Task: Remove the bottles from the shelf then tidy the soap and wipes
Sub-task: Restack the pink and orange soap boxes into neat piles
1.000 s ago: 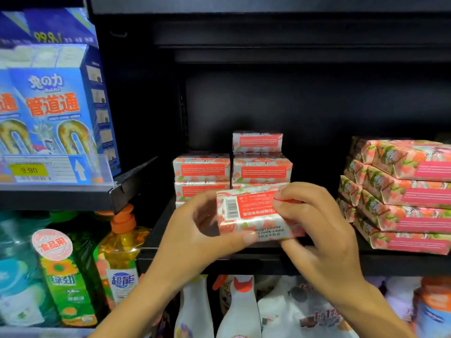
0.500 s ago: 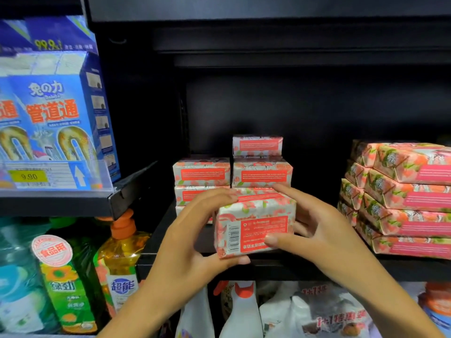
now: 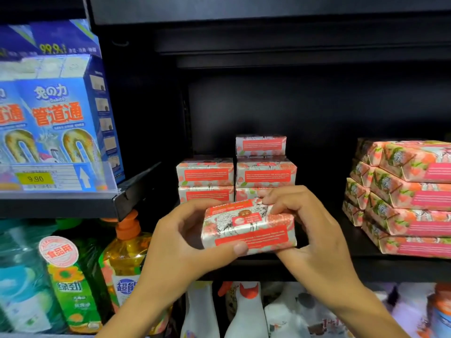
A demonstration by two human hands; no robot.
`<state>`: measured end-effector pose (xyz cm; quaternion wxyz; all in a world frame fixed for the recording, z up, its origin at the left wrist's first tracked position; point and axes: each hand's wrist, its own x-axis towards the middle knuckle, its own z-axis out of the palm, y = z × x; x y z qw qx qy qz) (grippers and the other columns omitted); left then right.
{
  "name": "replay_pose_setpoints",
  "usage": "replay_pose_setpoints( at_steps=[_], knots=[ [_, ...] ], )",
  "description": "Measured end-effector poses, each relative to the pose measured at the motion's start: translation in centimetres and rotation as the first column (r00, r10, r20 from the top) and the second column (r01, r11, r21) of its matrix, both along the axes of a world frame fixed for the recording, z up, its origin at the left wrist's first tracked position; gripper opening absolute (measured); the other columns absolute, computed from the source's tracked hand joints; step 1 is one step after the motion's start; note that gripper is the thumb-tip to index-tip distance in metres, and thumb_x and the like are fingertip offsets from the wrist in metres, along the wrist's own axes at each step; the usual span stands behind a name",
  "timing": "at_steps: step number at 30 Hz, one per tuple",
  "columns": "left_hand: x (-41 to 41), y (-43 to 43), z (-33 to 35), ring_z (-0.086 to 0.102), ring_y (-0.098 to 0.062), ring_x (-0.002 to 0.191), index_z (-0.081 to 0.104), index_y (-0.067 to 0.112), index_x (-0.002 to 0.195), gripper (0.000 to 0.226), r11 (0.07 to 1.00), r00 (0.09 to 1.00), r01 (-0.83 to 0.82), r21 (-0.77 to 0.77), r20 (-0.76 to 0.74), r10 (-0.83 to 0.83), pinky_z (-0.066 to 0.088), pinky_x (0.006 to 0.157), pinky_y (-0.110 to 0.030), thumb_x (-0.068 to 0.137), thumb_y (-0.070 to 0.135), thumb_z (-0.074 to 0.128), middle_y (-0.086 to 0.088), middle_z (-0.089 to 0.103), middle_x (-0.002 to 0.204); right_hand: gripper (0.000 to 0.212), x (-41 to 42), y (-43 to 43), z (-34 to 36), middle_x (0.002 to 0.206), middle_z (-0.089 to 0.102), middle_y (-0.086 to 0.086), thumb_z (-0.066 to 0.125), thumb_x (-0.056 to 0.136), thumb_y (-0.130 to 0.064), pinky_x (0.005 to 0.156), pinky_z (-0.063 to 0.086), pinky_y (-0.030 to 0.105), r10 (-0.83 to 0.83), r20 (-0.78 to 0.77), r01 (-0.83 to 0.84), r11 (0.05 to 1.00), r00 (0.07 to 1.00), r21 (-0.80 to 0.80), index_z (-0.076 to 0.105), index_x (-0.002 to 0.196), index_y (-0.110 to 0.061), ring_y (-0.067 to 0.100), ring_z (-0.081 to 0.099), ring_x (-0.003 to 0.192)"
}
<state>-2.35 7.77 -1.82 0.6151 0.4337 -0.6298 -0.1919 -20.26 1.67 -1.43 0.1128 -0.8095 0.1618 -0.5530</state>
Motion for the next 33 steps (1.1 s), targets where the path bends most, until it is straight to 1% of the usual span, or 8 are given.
replay_pose_setpoints(
  at_steps=[6, 11, 15, 21, 23, 26, 28, 33],
  knots=[
    [0.7, -0.3, 2.3, 0.066, -0.006, 0.098, 0.062, 0.026, 0.108, 0.060, 0.963, 0.985, -0.171, -0.210, -0.042, 0.166, 0.054, 0.075, -0.017, 0.053, 0.039, 0.081, 0.013, 0.070, 0.103, 0.046, -1.2, -0.3, -0.2, 0.123, 0.052, -0.021, 0.064, 0.075, -0.040, 0.094, 0.041, 0.012, -0.042, -0.005, 0.042, 0.990, 0.999, 0.137, 0.053, 0.120, -0.033, 0.004, 0.050, 0.119],
    [1.0, -2.5, 4.4, 0.062, -0.001, 0.102, 0.056, 0.022, 0.116, 0.064, 0.896, 0.930, -0.366, -0.252, -0.055, 0.364, 0.052, 0.081, -0.015, 0.059, 0.043, 0.078, 0.009, 0.065, 0.108, 0.042, -2.2, -1.0, -1.3, 0.117, 0.052, -0.033, 0.079, 0.070, -0.041, 0.090, 0.034, 0.003, -0.008, -0.287, 0.093, 0.954, 0.958, 0.284, 0.063, 0.109, -0.039, -0.012, 0.048, 0.112],
    [1.5, -4.7, 4.7, 0.056, 0.011, 0.099, 0.050, 0.020, 0.128, 0.069, 0.848, 0.875, -0.473, -0.237, -0.015, 0.484, 0.043, 0.074, 0.000, 0.068, 0.036, 0.080, 0.014, 0.057, 0.112, 0.036, -2.5, -1.7, -2.6, 0.107, 0.057, -0.035, 0.075, 0.072, -0.044, 0.095, 0.039, 0.014, -0.040, -0.471, 0.178, 0.951, 0.881, 0.252, 0.065, 0.107, -0.042, -0.013, 0.046, 0.113],
    [2.7, -6.1, 4.4, 0.061, 0.001, 0.097, 0.048, 0.014, 0.136, 0.068, 0.833, 0.840, -0.516, -0.201, 0.074, 0.538, 0.051, 0.083, -0.011, 0.078, 0.044, 0.069, 0.010, 0.061, 0.116, 0.046, -2.5, -2.0, -3.0, 0.102, 0.056, -0.039, 0.052, 0.067, -0.063, 0.091, 0.038, 0.009, -0.068, -0.461, 0.180, 0.962, 0.885, 0.204, 0.070, 0.102, -0.040, -0.015, 0.047, 0.110],
    [2.7, -6.1, 4.3, 0.057, 0.009, 0.089, 0.047, 0.015, 0.136, 0.063, 0.819, 0.828, -0.533, -0.213, 0.066, 0.557, 0.046, 0.077, -0.002, 0.082, 0.040, 0.066, 0.018, 0.057, 0.108, 0.043, -2.5, -2.1, -3.1, 0.102, 0.056, -0.040, 0.054, 0.068, -0.061, 0.091, 0.037, 0.009, -0.072, -0.465, 0.187, 0.961, 0.882, 0.206, 0.069, 0.102, -0.041, -0.016, 0.046, 0.110],
    [2.9, -6.4, 4.0, 0.060, -0.002, 0.099, 0.045, 0.015, 0.138, 0.060, 0.809, 0.823, -0.546, -0.220, 0.039, 0.566, 0.048, 0.081, -0.014, 0.085, 0.038, 0.062, 0.009, 0.060, 0.114, 0.038, -2.6, -2.2, -3.2, 0.103, 0.055, -0.040, 0.058, 0.071, -0.058, 0.091, 0.036, 0.009, -0.084, -0.478, 0.195, 0.962, 0.874, 0.188, 0.069, 0.103, -0.042, -0.016, 0.045, 0.111],
    [3.3, -6.7, 3.8, 0.061, -0.005, 0.099, 0.048, 0.016, 0.136, 0.053, 0.815, 0.829, -0.539, -0.211, 0.037, 0.558, 0.047, 0.077, -0.012, 0.088, 0.035, 0.060, 0.008, 0.061, 0.114, 0.043, -2.5, -2.1, -3.2, 0.103, 0.055, -0.041, 0.053, 0.069, -0.063, 0.091, 0.035, 0.008, -0.088, -0.473, 0.196, 0.963, 0.877, 0.184, 0.068, 0.104, -0.043, -0.017, 0.044, 0.112],
    [3.6, -6.8, 3.3, 0.060, 0.010, 0.096, 0.058, 0.016, 0.122, 0.031, 0.824, 0.832, -0.524, -0.216, 0.077, 0.550, 0.046, 0.074, -0.002, 0.092, 0.023, 0.059, 0.016, 0.063, 0.106, 0.046, -2.6, -2.0, -3.5, 0.102, 0.059, -0.037, 0.048, 0.069, -0.064, 0.091, 0.042, 0.014, -0.098, -0.444, 0.190, 0.968, 0.890, 0.167, 0.069, 0.103, -0.042, -0.013, 0.049, 0.110]
  ],
)
